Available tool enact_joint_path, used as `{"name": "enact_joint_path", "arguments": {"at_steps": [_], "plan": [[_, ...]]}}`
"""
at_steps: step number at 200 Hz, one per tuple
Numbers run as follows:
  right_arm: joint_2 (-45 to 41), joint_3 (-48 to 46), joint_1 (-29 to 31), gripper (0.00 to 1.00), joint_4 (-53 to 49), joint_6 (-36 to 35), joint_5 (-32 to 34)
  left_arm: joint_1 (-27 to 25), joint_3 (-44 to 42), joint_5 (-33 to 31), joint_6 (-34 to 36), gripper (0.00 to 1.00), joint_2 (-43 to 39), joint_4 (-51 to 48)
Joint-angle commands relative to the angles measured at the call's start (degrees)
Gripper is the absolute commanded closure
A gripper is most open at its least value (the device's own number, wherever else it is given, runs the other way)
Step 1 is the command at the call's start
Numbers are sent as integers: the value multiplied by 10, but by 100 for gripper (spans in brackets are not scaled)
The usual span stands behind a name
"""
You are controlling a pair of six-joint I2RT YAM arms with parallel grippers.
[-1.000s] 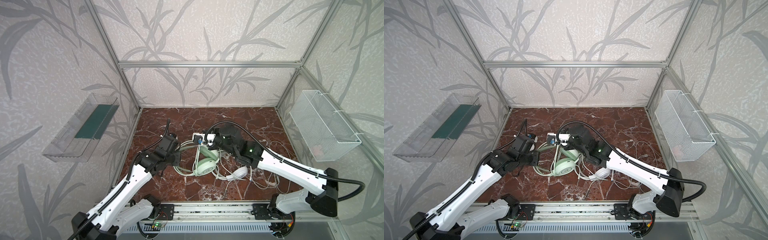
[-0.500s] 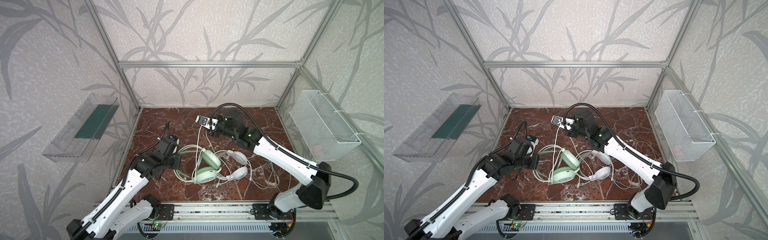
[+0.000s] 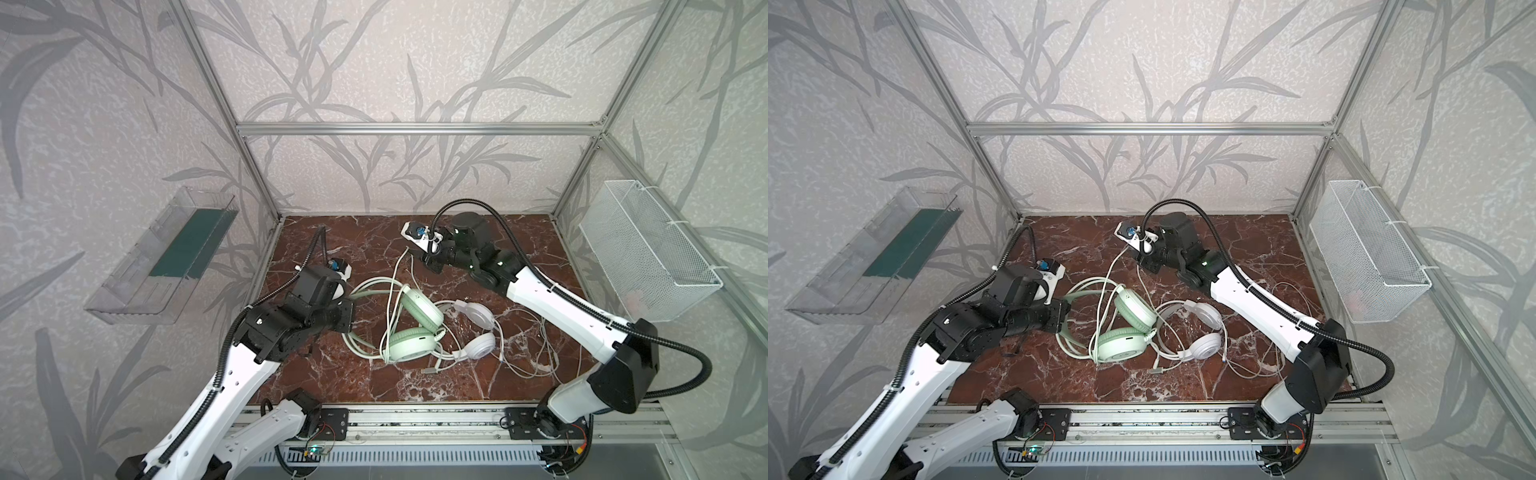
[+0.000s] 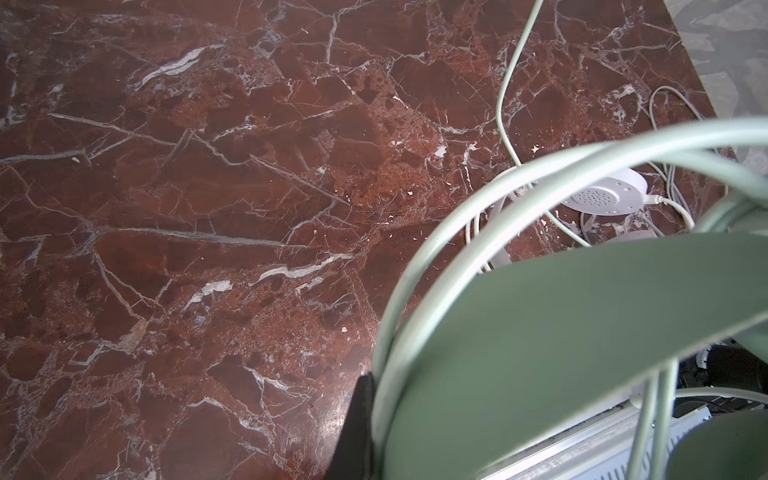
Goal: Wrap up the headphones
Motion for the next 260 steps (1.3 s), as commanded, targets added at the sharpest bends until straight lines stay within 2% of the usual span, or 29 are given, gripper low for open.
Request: {"name": "enact_joint_path", "arguments": {"at_steps": [1, 10, 22, 62, 96, 134, 147, 157, 166, 174, 186, 198, 216, 228, 252, 260], "plan": [[-16, -31, -25, 55, 56, 81, -84, -1, 46, 2, -9, 100, -15, -26], [-28, -49, -32, 52, 90, 110, -111, -2, 61, -16, -8, 100, -14, -39], [-29, -60, -34, 48, 111, 124, -108, -1, 86, -39, -7, 100, -7, -59], [22, -30, -35, 43, 39, 106, -80, -1, 156, -49, -8, 100, 12, -91], [-18, -124, -49, 37, 186, 185, -123, -1, 195, -76, -7, 100, 23, -107], [-19, -165, -54, 32, 232, 242, -135, -1, 236, -100, -25, 100, 50, -122], [-42, -200, -65, 30, 282, 311, -141, -1, 247, -93, -29, 100, 55, -121], [-68, -233, -79, 24, 335, 385, -163, -1, 255, -92, -31, 100, 58, -122], [-84, -251, -72, 22, 367, 374, -160, -1, 262, -90, -32, 100, 61, -125], [-94, -254, -62, 21, 353, 352, -134, 0, 267, -86, -32, 100, 63, -124], [-107, -252, -68, 20, 312, 366, -105, 0, 274, -81, -32, 100, 67, -123], [-117, -265, -91, 20, 317, 408, -111, 0, 278, -78, -33, 100, 71, -122], [-119, -306, -119, 18, 380, 494, -121, 1, 282, -65, -41, 100, 74, -115], [-113, -318, -119, 18, 382, 501, -124, 2, 287, -51, -47, 100, 76, -109], [-107, -323, -119, 18, 281, 511, -125, 6, 306, -37, -51, 100, 82, -106], [-102, -338, -117, 18, 280, 519, -134, 8, 311, -33, -51, 100, 85, -106]]}}
